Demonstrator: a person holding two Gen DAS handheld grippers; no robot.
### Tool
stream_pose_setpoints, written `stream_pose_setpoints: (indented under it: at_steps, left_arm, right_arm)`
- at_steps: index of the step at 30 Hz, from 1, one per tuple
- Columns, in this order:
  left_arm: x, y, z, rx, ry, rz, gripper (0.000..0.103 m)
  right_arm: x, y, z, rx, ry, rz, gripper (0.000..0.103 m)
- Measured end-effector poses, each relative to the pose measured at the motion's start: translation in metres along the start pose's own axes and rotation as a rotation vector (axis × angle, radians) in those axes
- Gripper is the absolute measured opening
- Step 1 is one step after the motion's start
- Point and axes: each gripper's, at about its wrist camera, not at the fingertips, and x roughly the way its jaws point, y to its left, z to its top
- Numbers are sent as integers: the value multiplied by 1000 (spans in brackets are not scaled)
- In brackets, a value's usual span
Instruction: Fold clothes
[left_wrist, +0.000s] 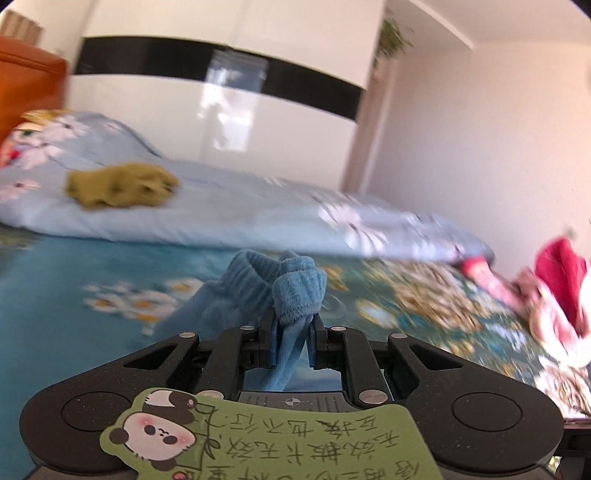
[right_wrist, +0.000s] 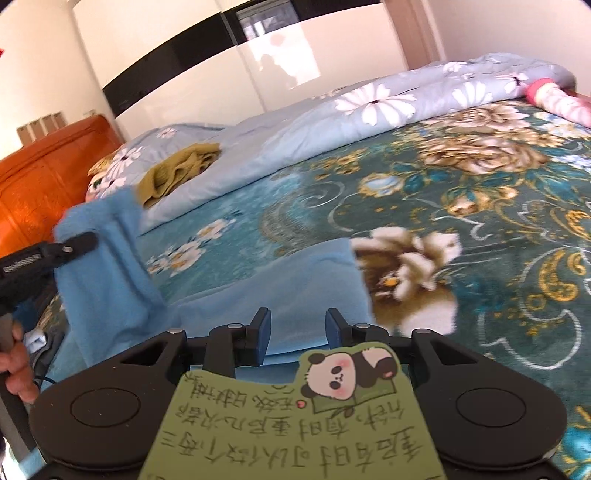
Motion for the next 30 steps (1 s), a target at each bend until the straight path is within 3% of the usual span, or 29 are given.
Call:
stream_pose_setpoints:
  at_steps: [4,10,15,16,19,20,23,25,30]
  left_arm:
    - [29,-33,-11,-13,72,-54,12]
    - [56,-77,-39,53,153,-105,13]
    - [69,-77,-59,83,242,-111,13]
    - [65,-75,-59,87,245,-120,18]
    - [48,-67,-55,63,262,-195,60]
    - [39,-64,-52,58,257,-215,65]
    - [8,-50,-46,48,213,-233,70]
    - [-9,-33,-44,18,177,-204,73]
    - [-27,23,-43,-93,185,-56,73]
  right_arm:
    - [-6,-22,-1,28,-12,-36,36]
    - [-10,-49,-3,69,-12,-75,36]
    - [-11,-55,-3,78,-9,-80,36]
    - [-11,-55,-2,76,-10,-77,36]
    - [-9,-50,2,62,-15,-63,36]
    - [-8,-47,4,56,-17,-56,36]
    - [-4,-32,13,31,-24,-25,36]
    - [3,-18,20,1,-23,12,37]
    - [40,21,33,-100,50,109,41]
